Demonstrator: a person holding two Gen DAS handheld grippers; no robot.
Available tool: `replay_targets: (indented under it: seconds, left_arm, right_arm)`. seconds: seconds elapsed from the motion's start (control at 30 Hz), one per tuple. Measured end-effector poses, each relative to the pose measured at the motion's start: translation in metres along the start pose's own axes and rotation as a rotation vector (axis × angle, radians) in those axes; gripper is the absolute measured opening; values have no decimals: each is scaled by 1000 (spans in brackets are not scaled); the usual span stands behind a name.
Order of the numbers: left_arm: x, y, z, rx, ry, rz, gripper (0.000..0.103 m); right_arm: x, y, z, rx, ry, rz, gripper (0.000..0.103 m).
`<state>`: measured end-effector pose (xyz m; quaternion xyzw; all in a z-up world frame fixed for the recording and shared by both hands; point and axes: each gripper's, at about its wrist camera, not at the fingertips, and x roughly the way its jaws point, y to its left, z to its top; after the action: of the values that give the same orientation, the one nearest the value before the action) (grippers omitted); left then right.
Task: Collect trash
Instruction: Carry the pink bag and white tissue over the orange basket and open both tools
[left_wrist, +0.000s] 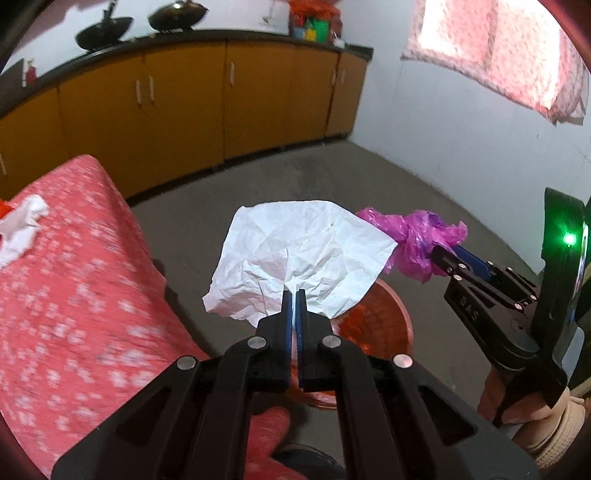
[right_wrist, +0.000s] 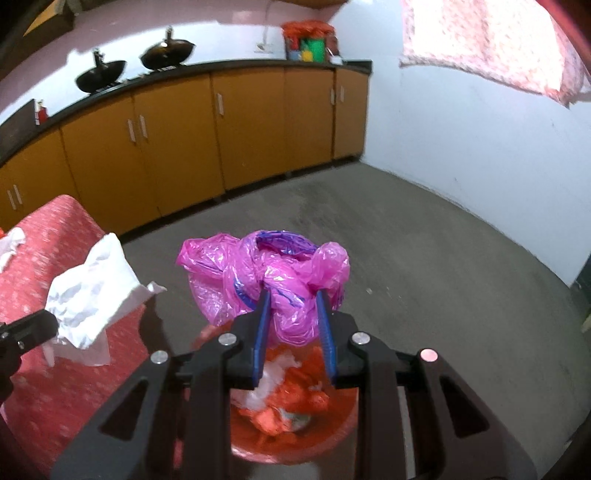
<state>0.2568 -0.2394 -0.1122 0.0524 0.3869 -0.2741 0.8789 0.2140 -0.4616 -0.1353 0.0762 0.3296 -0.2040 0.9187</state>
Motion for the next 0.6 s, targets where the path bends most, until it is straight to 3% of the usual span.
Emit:
replay_targets:
  seconds: [0.27, 0.6]
  left_arm:
    - [45, -29, -11, 49, 102, -1, 2]
    - [85, -45, -7, 79, 172, 0, 2]
  right_arm:
    - [35, -30, -18, 41, 80, -42, 26]
    - [68, -31, -16, 34, 135, -35, 28]
